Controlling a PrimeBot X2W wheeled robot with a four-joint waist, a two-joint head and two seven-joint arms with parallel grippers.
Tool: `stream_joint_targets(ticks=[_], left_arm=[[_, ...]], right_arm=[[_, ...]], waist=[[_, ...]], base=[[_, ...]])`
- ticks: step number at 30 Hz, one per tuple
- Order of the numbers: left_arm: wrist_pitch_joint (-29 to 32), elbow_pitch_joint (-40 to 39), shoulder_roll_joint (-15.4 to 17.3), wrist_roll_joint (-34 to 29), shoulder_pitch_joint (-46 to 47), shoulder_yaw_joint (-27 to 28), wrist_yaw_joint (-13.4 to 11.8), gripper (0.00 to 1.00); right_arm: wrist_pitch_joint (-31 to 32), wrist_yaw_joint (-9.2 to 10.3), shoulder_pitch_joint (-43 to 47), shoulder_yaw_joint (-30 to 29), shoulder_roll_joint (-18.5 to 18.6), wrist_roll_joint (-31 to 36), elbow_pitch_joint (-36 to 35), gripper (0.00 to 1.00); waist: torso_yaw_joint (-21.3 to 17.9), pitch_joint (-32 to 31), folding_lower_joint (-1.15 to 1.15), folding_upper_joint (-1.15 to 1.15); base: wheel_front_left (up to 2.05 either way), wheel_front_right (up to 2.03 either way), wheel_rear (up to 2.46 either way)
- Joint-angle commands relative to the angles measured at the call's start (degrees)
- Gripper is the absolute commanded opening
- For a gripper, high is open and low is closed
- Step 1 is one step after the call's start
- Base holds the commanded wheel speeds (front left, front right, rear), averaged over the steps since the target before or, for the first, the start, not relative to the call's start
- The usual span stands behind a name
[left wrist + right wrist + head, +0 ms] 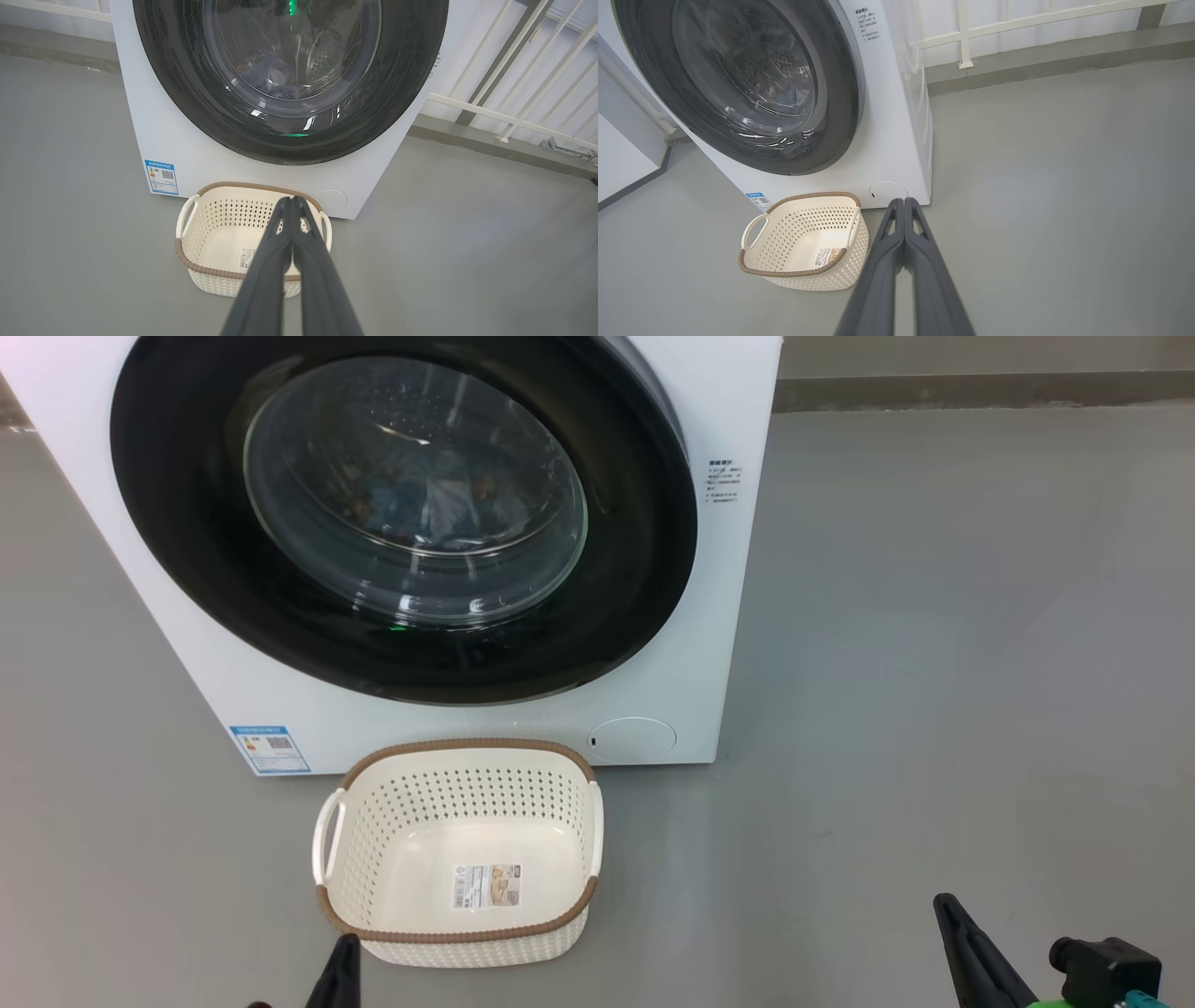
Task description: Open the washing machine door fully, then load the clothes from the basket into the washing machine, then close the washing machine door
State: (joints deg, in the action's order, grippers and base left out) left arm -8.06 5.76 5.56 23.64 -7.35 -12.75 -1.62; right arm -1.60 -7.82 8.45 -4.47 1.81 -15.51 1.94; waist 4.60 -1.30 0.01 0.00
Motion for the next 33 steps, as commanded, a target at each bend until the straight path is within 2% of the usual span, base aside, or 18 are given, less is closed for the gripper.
stream_joint_targets(ticks=[1, 33], left_arm=[[0.2, -0.9, 0.5, 1.5, 1.9, 1.0, 0.7, 0.00], [3.7, 1.9, 0.2, 21.9, 5.3, 5.4, 3.2, 0.00]], right_arm=[[0.0, 0.03, -1.4, 0.0, 0.4, -2.2, -1.1, 0.00], [2.0, 0.12, -5.3, -0.1, 0.9, -24.3, 2.8, 0.00]], waist=[[-0.1, 0.1, -0.01, 0.00], [-1.4, 0.5, -0.01, 0.00]], base=[[0.00, 0.00, 0.00], [0.00, 0.00, 0.00]])
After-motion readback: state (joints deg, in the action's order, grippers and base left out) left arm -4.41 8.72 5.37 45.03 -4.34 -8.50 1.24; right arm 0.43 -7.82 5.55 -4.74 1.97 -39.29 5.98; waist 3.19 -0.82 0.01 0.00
